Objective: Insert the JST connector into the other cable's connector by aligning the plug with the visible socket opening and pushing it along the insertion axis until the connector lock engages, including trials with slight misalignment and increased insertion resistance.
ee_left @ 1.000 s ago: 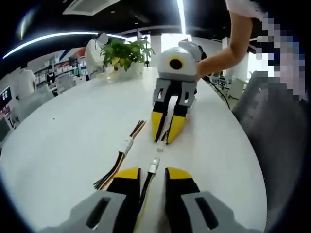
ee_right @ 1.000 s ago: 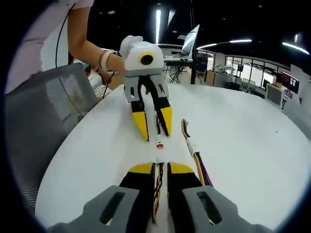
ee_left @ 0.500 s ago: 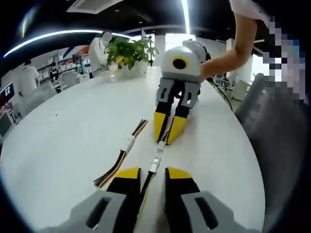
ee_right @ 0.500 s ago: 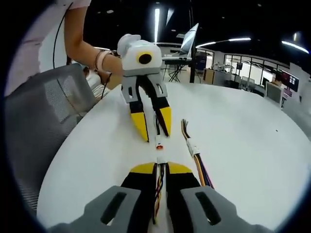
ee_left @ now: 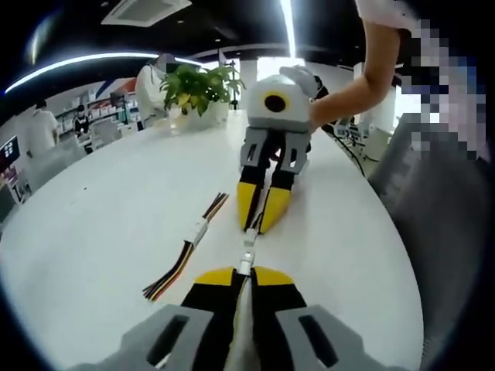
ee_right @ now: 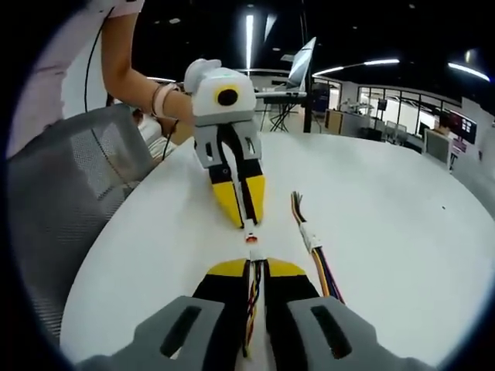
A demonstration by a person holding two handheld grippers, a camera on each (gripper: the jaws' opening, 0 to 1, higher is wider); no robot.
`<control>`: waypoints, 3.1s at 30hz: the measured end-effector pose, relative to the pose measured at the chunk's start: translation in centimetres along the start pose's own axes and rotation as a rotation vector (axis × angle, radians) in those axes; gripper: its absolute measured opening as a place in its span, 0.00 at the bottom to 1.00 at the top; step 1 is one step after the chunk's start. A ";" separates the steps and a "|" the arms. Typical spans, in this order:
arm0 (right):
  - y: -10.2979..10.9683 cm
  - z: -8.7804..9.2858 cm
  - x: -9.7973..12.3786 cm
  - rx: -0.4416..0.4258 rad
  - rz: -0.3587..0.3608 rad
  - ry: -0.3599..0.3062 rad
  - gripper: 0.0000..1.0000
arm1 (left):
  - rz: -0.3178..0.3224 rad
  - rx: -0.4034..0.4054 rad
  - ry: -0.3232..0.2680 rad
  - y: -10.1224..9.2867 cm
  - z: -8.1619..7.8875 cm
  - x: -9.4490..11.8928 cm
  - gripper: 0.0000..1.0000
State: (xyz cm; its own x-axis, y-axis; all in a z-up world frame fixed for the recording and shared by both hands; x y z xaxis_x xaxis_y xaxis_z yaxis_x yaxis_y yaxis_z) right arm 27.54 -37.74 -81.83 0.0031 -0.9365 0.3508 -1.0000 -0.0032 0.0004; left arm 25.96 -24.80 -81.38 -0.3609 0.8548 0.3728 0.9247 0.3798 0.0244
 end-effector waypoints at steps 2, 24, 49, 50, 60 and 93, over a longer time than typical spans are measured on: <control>0.0 0.0 0.0 -0.004 -0.001 -0.003 0.05 | 0.000 0.002 -0.003 0.0 0.0 0.0 0.01; -0.4 -0.8 0.5 -0.056 0.009 0.046 0.03 | 0.034 -0.037 0.060 0.2 -1.2 -0.6 0.00; -0.1 -1.2 0.3 -0.005 -0.031 0.093 0.03 | 0.055 0.003 0.097 0.2 -1.7 -0.9 0.00; -0.1 -1.2 0.3 -0.002 -0.031 0.093 0.03 | 0.055 0.006 0.100 0.2 -1.7 -1.0 0.00; 0.1 -1.1 0.2 0.004 -0.046 0.114 0.02 | 0.069 0.011 0.121 0.1 -1.7 -1.0 0.00; -1.4 -2.9 0.5 0.044 -0.061 0.134 0.02 | 0.070 0.007 0.122 1.2 -3.5 -1.2 0.00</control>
State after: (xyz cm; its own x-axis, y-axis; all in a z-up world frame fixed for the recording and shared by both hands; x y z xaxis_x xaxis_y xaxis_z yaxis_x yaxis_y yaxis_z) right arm 28.90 -37.20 -78.96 0.0605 -0.8787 0.4736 -0.9970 -0.0766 -0.0147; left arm 27.92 -26.57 -78.59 -0.2781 0.8300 0.4835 0.9461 0.3237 -0.0115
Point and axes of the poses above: the point that each gripper's makers call its tool centre point, and the gripper's own axes: x roughly backward along the fingers, y roughly to its left, z roughly out of its underside, the point moved 6 cm from there along x, roughly backward along the fingers, and after that the axes turned 9 degrees about -y, right-handed, at the moved point
